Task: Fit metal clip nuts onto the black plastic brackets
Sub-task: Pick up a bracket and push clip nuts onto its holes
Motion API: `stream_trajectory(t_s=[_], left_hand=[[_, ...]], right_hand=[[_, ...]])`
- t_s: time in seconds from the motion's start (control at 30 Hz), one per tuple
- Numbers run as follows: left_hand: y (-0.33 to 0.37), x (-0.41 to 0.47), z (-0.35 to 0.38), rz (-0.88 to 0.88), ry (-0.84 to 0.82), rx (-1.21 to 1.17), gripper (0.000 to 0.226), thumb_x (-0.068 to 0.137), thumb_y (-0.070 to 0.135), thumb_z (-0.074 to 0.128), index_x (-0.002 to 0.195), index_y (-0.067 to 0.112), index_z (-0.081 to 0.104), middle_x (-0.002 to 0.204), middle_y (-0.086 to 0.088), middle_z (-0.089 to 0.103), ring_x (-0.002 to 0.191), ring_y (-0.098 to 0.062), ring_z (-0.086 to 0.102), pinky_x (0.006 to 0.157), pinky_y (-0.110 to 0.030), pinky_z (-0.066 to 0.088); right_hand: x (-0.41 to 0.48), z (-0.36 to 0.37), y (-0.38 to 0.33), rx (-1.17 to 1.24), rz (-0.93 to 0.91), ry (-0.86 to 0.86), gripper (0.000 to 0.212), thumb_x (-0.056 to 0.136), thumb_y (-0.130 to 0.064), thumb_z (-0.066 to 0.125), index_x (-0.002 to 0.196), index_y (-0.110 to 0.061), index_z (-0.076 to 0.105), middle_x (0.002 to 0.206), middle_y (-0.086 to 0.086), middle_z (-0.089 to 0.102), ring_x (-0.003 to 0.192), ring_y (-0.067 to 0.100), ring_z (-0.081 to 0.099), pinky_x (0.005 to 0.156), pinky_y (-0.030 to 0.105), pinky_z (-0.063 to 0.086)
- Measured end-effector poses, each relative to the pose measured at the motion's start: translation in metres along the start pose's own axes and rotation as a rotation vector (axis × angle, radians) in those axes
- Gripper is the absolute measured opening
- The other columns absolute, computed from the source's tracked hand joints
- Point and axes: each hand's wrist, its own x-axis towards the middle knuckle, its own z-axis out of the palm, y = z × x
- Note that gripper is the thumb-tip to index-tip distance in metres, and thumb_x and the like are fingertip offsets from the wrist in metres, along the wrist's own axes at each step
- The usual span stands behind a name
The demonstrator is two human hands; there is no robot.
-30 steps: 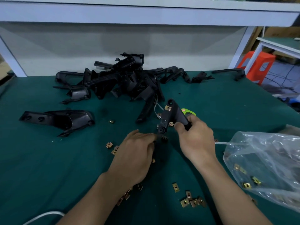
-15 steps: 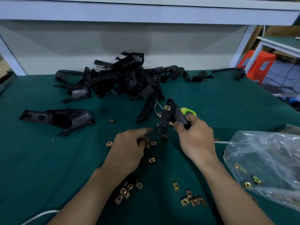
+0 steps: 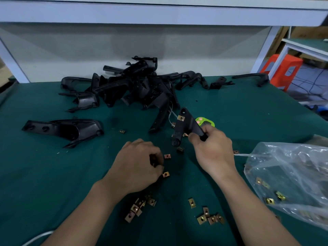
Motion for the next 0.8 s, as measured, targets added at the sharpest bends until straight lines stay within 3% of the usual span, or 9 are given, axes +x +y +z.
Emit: stream_trajectory(t_s=[0.07, 0.13, 0.23, 0.33, 0.47, 0.6, 0.7, 0.8], left_hand=[[-0.001, 0.001, 0.0, 0.012, -0.03, 0.002, 0.013, 0.083, 0.04, 0.072, 0.075, 0.041, 0.062, 0.088, 0.024, 0.062, 0.096, 0.001, 0.049, 0.1, -0.027, 0.036], [0.001, 0.001, 0.003, -0.033, -0.018, -0.081, 0.015, 0.085, 0.041, 0.072, 0.074, 0.041, 0.063, 0.087, 0.023, 0.063, 0.093, 0.001, 0.052, 0.091, -0.021, 0.039], [0.005, 0.003, 0.01, -0.168, 0.106, -0.44, 0.015, 0.088, 0.03, 0.074, 0.076, 0.037, 0.069, 0.075, 0.017, 0.07, 0.075, 0.002, 0.062, 0.063, -0.009, 0.043], [0.006, 0.005, 0.011, -0.255, 0.198, -0.747, 0.018, 0.092, 0.022, 0.071, 0.084, 0.038, 0.072, 0.066, 0.005, 0.073, 0.054, -0.005, 0.058, 0.051, -0.015, 0.044], [0.003, 0.004, 0.004, -0.329, 0.261, -1.109, 0.016, 0.093, 0.017, 0.069, 0.09, 0.025, 0.082, 0.082, -0.007, 0.078, 0.056, -0.01, 0.059, 0.051, -0.016, 0.044], [-0.003, 0.006, 0.0, -0.417, 0.179, -1.416, 0.022, 0.097, 0.017, 0.062, 0.089, 0.018, 0.082, 0.098, -0.013, 0.079, 0.07, -0.01, 0.071, 0.051, -0.018, 0.048], [-0.009, 0.006, 0.0, -0.378, 0.129, -1.535, 0.017, 0.089, 0.013, 0.068, 0.099, 0.016, 0.082, 0.107, -0.013, 0.078, 0.09, -0.014, 0.076, 0.065, -0.02, 0.056], [-0.011, 0.006, 0.0, -0.324, 0.145, -1.534, 0.029, 0.073, 0.011, 0.076, 0.101, 0.016, 0.081, 0.107, -0.014, 0.077, 0.097, -0.017, 0.076, 0.072, -0.02, 0.058]], right_hand=[[0.0, 0.0, 0.0, -0.001, -0.001, -0.003, 0.023, 0.082, -0.046, 0.06, 0.072, -0.027, 0.052, 0.056, -0.007, 0.053, 0.061, 0.015, 0.053, 0.051, 0.033, 0.033], [0.0, 0.0, 0.0, -0.007, -0.004, -0.006, 0.023, 0.082, -0.047, 0.059, 0.073, -0.026, 0.054, 0.057, -0.007, 0.054, 0.061, 0.015, 0.054, 0.051, 0.033, 0.034], [0.0, 0.0, -0.001, -0.004, -0.003, -0.009, 0.023, 0.082, -0.047, 0.06, 0.075, -0.026, 0.055, 0.057, -0.007, 0.055, 0.061, 0.015, 0.054, 0.052, 0.034, 0.036], [0.0, 0.0, -0.001, -0.001, -0.003, -0.013, 0.021, 0.082, -0.046, 0.061, 0.073, -0.029, 0.055, 0.057, -0.007, 0.055, 0.06, 0.014, 0.054, 0.051, 0.033, 0.035], [-0.001, 0.0, -0.002, -0.014, -0.007, -0.023, 0.021, 0.083, -0.046, 0.063, 0.069, -0.032, 0.053, 0.057, -0.008, 0.055, 0.059, 0.011, 0.053, 0.049, 0.032, 0.033], [-0.002, 0.0, -0.003, -0.02, -0.009, -0.026, 0.022, 0.083, -0.046, 0.063, 0.068, -0.035, 0.051, 0.055, -0.009, 0.054, 0.057, 0.01, 0.053, 0.048, 0.03, 0.032], [-0.002, 0.0, -0.003, -0.025, -0.012, -0.027, 0.022, 0.083, -0.046, 0.062, 0.067, -0.036, 0.051, 0.054, -0.009, 0.054, 0.057, 0.009, 0.053, 0.048, 0.03, 0.033], [-0.001, 0.0, -0.002, -0.035, -0.024, -0.035, 0.02, 0.083, -0.046, 0.062, 0.07, -0.034, 0.053, 0.056, -0.008, 0.056, 0.058, 0.01, 0.054, 0.049, 0.03, 0.035]])
